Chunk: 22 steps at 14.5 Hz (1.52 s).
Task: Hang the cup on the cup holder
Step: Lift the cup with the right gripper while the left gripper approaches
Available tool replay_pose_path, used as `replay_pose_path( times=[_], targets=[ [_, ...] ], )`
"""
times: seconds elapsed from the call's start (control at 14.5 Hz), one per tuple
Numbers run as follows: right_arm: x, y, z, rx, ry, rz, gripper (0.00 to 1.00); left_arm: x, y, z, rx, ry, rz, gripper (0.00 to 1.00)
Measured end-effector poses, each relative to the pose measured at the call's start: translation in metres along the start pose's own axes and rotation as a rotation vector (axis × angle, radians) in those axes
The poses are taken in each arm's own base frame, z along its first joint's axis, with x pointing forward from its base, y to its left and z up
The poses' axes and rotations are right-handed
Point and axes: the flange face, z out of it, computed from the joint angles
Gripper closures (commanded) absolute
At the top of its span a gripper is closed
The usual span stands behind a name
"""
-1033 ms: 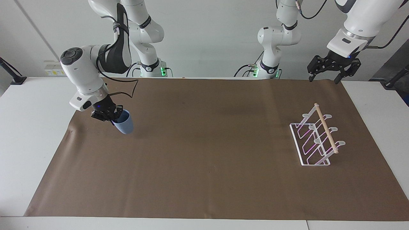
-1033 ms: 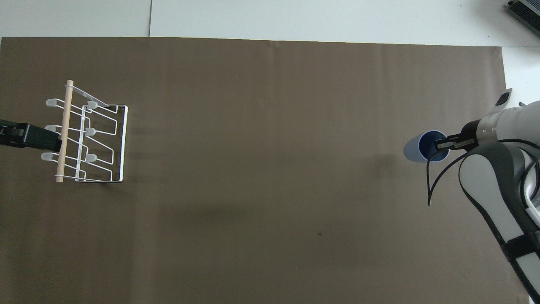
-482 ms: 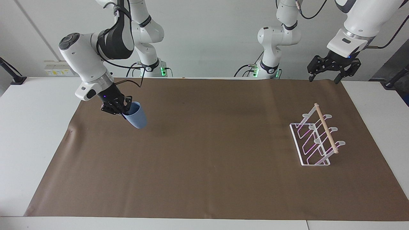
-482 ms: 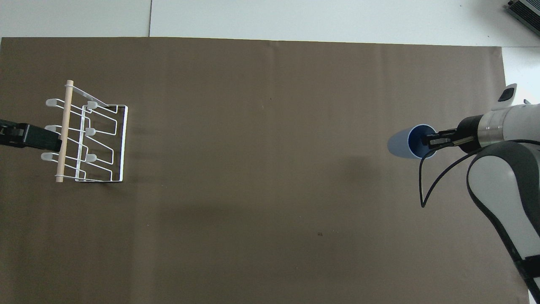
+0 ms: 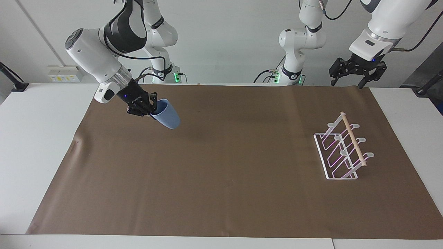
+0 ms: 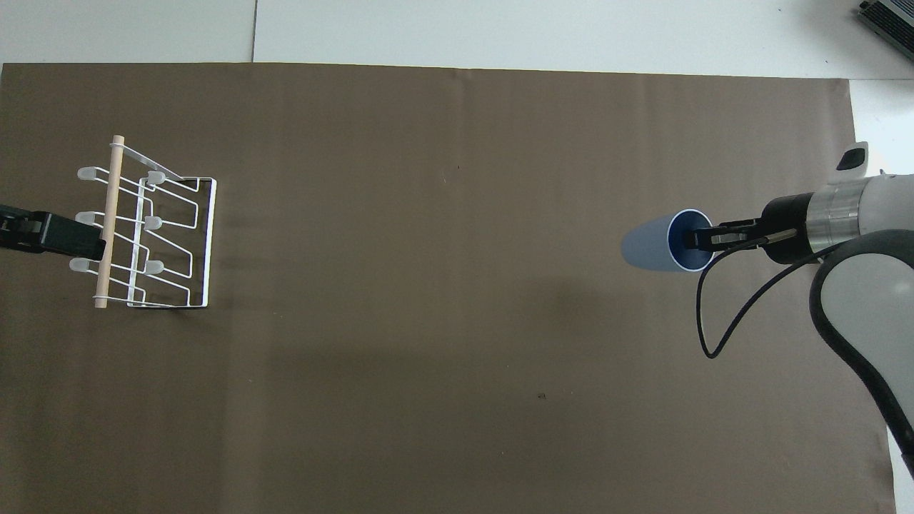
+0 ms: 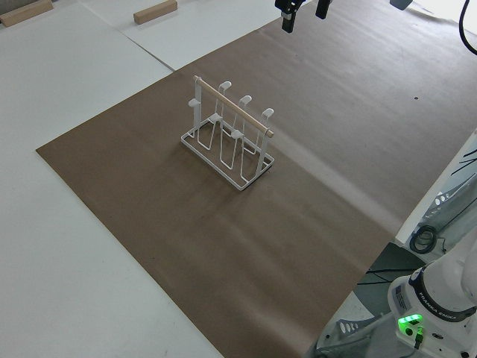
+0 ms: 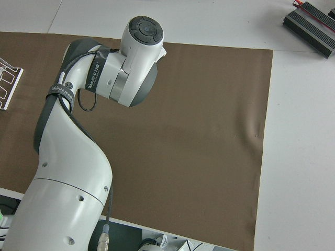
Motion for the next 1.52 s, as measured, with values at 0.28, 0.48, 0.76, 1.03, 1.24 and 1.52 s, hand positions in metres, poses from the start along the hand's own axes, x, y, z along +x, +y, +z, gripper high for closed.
replay_pose_path(
  times=[0.28,0.48,0.76,1.03,1.24,1.52],
  targets=[
    [0.002,-0.015,-0.001,0.154,0.03,0.054,1.0,0.0,-0.004,-0.001,0.0,0.005,-0.054,0.0],
    [-0.001,-0.025,0.0,0.239,0.011,0.071,1.0,0.007,0.013,-0.004,-0.023,0.055,-0.251,0.0],
    [-0.004,-0.038,0.0,0.334,-0.016,0.081,1.0,0.014,0.044,-0.008,-0.192,0.067,-0.522,0.0],
    [-0.006,-0.055,-0.003,0.476,-0.026,0.103,1.0,0.024,0.091,-0.022,-0.391,0.057,-0.891,0.0],
    [-0.009,-0.067,-0.008,0.561,-0.045,0.111,1.0,0.027,0.131,-0.032,-0.5,0.015,-1.118,0.0],
    [-0.014,-0.075,-0.008,0.651,-0.073,0.185,1.0,0.026,0.169,-0.035,-0.6,-0.113,-1.321,0.0]
  ],
)
